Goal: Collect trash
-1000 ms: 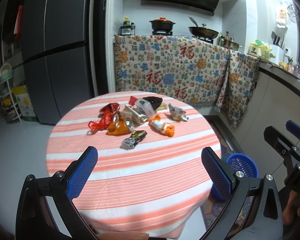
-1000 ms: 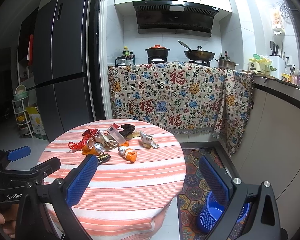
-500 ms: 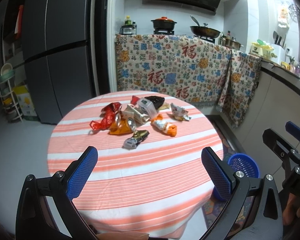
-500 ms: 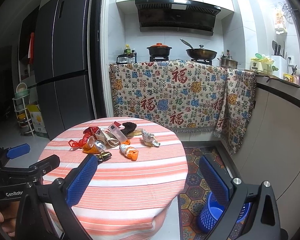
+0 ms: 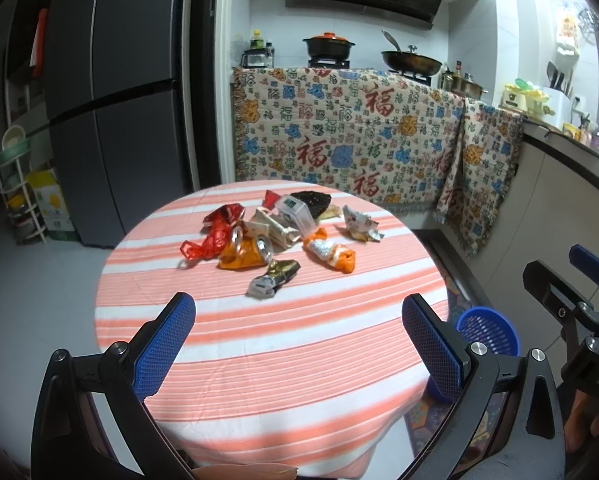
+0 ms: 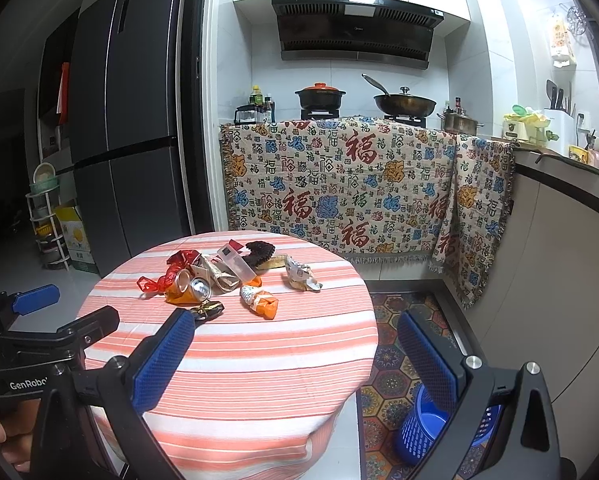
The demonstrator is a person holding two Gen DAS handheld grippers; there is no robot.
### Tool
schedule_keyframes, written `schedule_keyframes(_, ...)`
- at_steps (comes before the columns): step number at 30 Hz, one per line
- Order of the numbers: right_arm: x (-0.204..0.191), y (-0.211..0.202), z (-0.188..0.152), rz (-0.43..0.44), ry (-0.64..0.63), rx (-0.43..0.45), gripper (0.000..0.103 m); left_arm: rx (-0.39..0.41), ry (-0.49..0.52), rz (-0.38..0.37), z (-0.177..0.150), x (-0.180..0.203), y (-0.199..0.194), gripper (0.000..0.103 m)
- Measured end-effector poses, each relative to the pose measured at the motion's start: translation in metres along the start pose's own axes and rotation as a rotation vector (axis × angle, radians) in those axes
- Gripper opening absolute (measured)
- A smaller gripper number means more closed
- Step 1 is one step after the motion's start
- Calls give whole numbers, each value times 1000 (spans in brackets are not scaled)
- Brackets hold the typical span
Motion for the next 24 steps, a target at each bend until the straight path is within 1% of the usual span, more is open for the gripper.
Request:
schedule_keyframes(6,0,2,-1,2,-1,-5,103,-19,-14,14,-1,-19,12,103)
schedule_keyframes(10,-3,14,-5,9,-5,-22,103,-51,-28,34,-6,-30,32,103)
schedule_keyframes(13,-6,32,-14,29,-1,-54,103,-99,-50,45,-13,-42,54,103)
schedule_keyframes(17,-7,64,-33,62,18,-122,103,-168,-92,50,-25,-61,89,103)
schedule_keyframes(20,-9,88,-46,91,21,-165,103,-218,-71,60,-34,-69,122,103)
schedule_keyframes(24,-15,125,-58,149,-12,-215,103,-305,-24,5,-42,-67,165,103)
Point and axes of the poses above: each gripper's, at about its wrist camera, not at the fingertips, and y roughly the way its jaws point, x to its right, z to its top, the point moved 6 cm from there along y, roughly the way its jaws point, and after that the axes turned 13 degrees about -y, right-handed, at the moved point
